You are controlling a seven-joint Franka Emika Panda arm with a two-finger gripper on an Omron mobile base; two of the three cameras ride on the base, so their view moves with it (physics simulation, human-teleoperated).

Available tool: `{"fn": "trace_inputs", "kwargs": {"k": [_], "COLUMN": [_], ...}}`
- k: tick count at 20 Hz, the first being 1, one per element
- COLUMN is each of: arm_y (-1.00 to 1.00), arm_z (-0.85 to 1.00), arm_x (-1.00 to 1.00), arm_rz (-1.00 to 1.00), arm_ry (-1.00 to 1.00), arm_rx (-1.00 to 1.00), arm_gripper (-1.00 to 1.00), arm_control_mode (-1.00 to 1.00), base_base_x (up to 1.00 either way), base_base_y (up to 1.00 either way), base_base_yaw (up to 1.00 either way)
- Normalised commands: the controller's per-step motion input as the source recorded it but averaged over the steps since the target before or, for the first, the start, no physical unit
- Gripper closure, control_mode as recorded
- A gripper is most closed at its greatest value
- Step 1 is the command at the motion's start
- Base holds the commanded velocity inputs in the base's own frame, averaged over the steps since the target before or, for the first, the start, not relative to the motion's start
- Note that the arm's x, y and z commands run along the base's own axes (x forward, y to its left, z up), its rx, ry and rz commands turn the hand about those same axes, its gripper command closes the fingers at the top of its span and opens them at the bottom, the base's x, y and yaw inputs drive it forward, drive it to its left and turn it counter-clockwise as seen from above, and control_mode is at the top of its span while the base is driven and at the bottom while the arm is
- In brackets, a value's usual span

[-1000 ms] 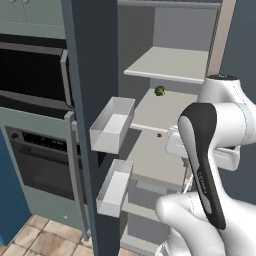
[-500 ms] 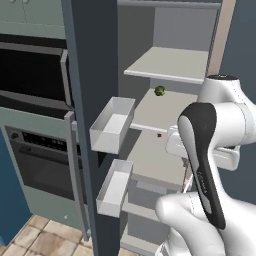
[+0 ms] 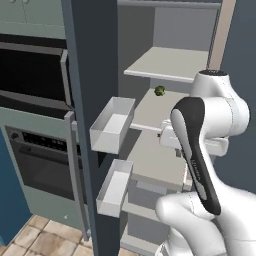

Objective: Store the kebab skewer in the freezer for long-term storage. Close the freezer door after placing the cooked food.

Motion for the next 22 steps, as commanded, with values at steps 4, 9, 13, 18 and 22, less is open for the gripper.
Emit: {"fn": "trace_inputs", "kwargs": {"k": [4, 9, 13, 18, 22], "arm_y": [0.00, -0.12, -0.25, -0.10, 0.00], "arm_z": [-0.15, -0.36, -0.24, -0.07, -0.09], "arm_x": [0.61, 0.45, 0.44, 0.50, 0.57], "arm_rz": [0.00, -0.06, -0.04, 0.00, 0.00], "arm_ry": [-0.01, 0.00, -0.08, -0.20, -0.18], "arm_rx": [-0.04, 0.00, 0.00, -0.02, -0.06], "arm_gripper": [1.00, 1.00, 1.00, 1.00, 1.00], "arm_control_mode": [-1.00, -1.00, -1.00, -1.00, -1.00], "base_base_x": [0.00, 0.00, 0.00, 0.00, 0.00], "base_base_y": [0.00, 0.00, 0.00, 0.00, 0.00], "base_base_yaw": [0.00, 0.00, 0.00, 0.00, 0.00]}}
